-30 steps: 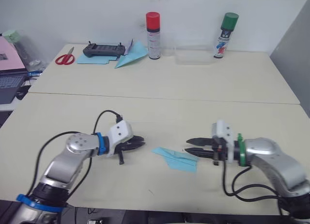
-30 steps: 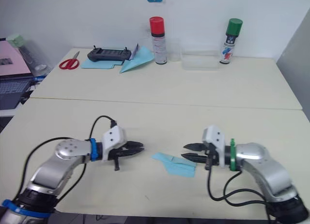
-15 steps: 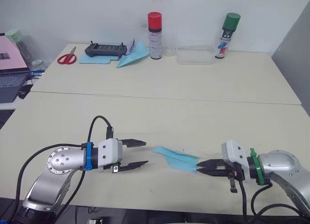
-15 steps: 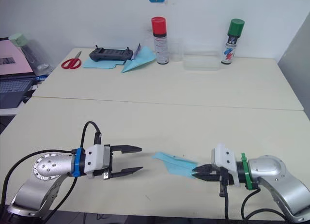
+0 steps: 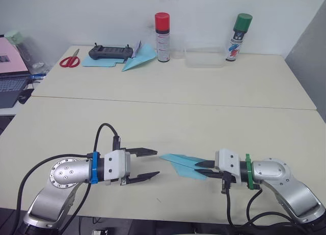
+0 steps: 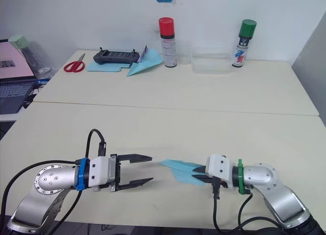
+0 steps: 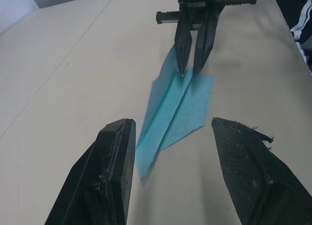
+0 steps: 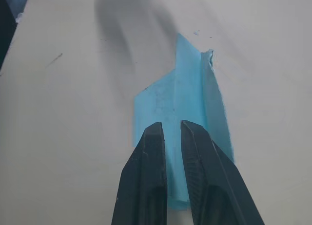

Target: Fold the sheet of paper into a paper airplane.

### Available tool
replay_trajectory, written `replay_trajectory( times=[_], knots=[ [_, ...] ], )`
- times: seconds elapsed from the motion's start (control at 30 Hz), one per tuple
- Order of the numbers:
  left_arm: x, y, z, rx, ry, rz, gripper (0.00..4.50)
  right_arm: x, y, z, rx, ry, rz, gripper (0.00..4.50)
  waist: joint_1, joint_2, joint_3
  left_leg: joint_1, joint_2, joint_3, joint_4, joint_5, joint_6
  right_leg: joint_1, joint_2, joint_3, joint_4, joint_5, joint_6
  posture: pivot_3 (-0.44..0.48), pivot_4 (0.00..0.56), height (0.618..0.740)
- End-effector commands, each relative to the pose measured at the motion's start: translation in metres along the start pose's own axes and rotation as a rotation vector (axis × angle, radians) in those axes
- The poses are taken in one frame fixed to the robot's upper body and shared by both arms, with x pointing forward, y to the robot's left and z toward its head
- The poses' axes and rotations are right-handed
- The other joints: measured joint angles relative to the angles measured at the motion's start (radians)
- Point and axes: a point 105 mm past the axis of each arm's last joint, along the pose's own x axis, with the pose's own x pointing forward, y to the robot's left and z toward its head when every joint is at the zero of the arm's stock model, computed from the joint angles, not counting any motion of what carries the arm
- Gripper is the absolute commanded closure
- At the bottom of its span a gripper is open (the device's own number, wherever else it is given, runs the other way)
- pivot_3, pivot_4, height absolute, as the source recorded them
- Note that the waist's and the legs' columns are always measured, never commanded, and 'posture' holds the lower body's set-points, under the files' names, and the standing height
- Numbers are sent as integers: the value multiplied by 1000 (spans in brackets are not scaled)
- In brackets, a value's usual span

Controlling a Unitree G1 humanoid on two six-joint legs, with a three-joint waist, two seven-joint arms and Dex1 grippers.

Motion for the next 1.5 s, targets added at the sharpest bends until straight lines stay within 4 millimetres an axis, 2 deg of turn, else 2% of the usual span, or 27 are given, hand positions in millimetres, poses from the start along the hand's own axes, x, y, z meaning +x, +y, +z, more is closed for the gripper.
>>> replay_trajectory(
  times=[0.03, 0.4, 0.63, 1.0, 1.5],
  knots=[
    [2, 2, 9, 33, -30, 8, 1693, 2, 0, 6, -63, -19, -3, 3898, -1, 0, 0, 0, 0, 0, 0, 0, 0, 0, 0, 0, 0, 0, 0, 0, 150, 740],
    [8, 5, 13, 16, -50, 30, 1693, 7, -5, -2, -108, 9, -23, 3898, -1, 0, 0, 1, 0, 0, 0, 0, 0, 0, 0, 0, 1, 0, 0, 0, 150, 740],
    [8, 9, 13, 18, -52, 36, 1693, 10, -10, -10, -212, 34, -54, 3898, -2, 0, 0, 1, 0, 0, 0, 0, 0, 1, 0, 0, 1, 0, 0, 0, 150, 740],
    [10, 23, 19, -48, -74, 89, 1693, 10, -32, -6, -235, 18, -114, 3898, -2, 0, 0, 2, 0, 0, 1, 0, 0, 1, 0, 0, 2, 1, 0, 0, 150, 740],
    [12, 28, 19, -61, -80, 103, 1693, 16, -43, -8, -282, 35, -139, 3898, -2, 0, 0, 2, 0, 0, 2, 0, 0, 1, 0, 0, 3, 3, -5, 0, 150, 740]
  ],
)
